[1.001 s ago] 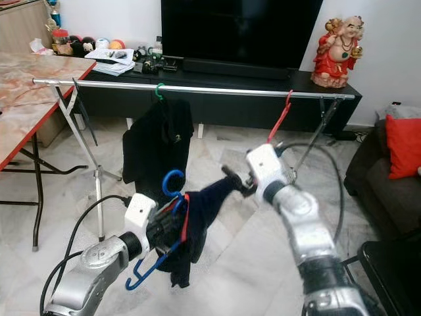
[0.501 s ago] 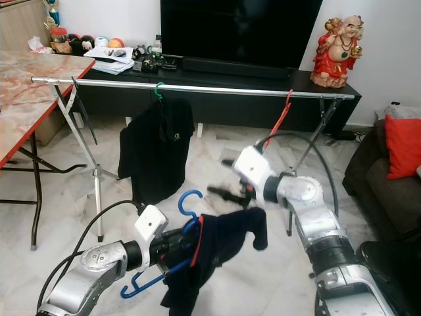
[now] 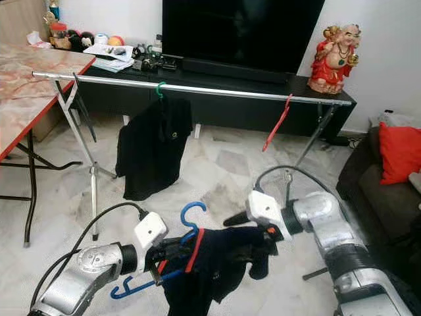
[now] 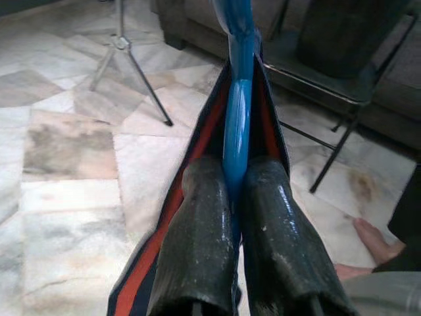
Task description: Hang hanger
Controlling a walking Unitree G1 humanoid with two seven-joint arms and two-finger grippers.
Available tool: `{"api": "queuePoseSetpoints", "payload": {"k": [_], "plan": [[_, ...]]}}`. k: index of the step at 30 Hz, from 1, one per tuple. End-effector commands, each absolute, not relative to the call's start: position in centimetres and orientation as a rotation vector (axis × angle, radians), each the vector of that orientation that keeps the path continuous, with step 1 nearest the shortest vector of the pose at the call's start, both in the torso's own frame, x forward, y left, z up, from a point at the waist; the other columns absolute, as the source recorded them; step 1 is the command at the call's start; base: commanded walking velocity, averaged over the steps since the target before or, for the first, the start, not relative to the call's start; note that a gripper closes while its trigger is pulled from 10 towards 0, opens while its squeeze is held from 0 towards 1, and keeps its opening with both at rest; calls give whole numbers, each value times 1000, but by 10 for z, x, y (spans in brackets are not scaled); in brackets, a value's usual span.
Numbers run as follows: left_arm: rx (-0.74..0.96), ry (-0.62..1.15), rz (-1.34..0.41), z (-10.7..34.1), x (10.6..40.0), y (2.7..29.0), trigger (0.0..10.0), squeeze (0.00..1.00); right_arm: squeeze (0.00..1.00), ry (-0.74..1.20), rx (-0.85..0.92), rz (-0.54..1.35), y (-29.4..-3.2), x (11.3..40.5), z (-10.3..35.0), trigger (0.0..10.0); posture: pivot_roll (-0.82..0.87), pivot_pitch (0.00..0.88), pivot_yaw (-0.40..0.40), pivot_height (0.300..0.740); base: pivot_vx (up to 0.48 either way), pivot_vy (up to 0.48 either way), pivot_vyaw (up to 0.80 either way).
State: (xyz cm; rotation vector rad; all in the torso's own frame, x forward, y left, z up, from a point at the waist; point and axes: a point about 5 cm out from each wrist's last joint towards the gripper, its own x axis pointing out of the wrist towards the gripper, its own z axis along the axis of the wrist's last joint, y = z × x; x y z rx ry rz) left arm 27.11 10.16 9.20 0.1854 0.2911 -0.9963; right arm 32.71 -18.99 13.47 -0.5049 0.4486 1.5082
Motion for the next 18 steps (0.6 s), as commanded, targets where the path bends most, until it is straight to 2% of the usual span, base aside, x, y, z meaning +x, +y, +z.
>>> {"api": "queuePoseSetpoints", "payload": {"k": [1,5,7,13,18], "plan": [[205,208,-1048,109,273,90,10000,0,0,452,-560,1462,-194,332,138,10000,195,0,-149,740,0,0,0],[192,197,-1074,111,272,86,10000,0,0,427,-590,1376,-194,338,135,10000,196,0,-147,740,0,0,0],[176,191,-1142,117,265,81,10000,0,0,389,-591,1330,-191,341,134,10000,198,0,-144,740,0,0,0],[209,212,-1203,117,260,77,10000,0,0,397,-606,1332,-187,342,131,10000,200,0,-140,740,0,0,0],[205,216,-1233,118,257,73,10000,0,0,435,-560,1405,-185,335,122,10000,205,0,-140,740,0,0,0]]}}
